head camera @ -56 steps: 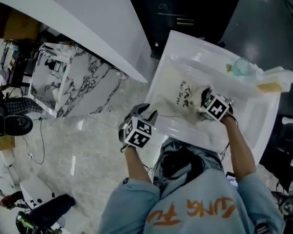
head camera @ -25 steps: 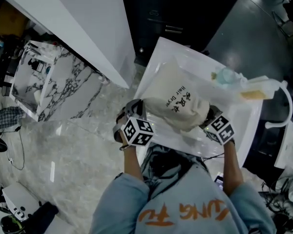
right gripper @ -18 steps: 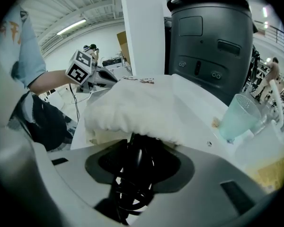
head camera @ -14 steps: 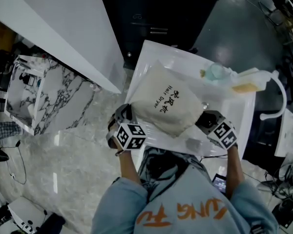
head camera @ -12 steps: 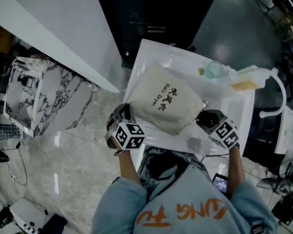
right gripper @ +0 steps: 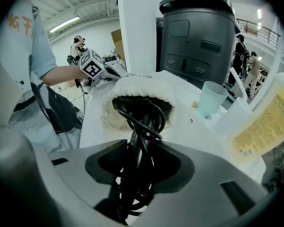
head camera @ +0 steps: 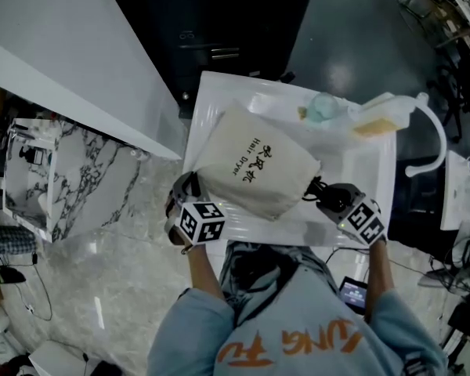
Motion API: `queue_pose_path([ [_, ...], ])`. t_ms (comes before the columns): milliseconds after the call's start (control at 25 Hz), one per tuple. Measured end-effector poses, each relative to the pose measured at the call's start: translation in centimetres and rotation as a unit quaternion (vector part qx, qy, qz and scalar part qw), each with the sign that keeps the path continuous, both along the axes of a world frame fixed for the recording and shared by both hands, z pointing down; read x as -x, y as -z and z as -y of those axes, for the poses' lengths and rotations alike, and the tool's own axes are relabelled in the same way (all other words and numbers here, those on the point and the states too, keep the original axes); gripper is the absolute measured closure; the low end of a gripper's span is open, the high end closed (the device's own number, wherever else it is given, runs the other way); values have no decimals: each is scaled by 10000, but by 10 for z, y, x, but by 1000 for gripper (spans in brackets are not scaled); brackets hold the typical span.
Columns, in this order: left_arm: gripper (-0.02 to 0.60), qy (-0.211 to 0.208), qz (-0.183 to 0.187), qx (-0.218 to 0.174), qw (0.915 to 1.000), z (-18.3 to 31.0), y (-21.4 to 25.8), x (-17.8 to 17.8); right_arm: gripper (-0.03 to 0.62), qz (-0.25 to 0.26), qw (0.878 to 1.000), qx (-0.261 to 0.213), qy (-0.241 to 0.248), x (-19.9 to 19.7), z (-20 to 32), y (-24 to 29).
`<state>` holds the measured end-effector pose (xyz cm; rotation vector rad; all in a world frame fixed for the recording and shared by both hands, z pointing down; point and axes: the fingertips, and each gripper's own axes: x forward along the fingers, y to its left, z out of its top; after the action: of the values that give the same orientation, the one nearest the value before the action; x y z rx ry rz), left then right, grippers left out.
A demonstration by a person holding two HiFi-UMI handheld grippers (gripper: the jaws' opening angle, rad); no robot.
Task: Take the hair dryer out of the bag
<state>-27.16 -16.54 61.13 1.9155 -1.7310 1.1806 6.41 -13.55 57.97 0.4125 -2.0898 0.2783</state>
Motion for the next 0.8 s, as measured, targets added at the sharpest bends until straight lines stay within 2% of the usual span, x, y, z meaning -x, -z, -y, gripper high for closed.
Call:
queue_pose_path([
  [160,571,259,99,9,9996,-1,0,9,425,-35,9995,10,307,-6,-11,5],
  [280,572,515,216,-46,9984,-4,4,20,425,-47,9997,-35,252,-19,-12,11],
  [560,571,518,44,41,9986,-9,2,10,425,86,9977,-162,-649,-50,5,15],
  [720,570,545,-216,-3,9983,-16,4,5,425,309,9915,-88,-1263,-66,9,6],
  [800,545,555,-383,-28,9977,-22,7,1,425,549,9853,-1,-1615,-70,13,2],
])
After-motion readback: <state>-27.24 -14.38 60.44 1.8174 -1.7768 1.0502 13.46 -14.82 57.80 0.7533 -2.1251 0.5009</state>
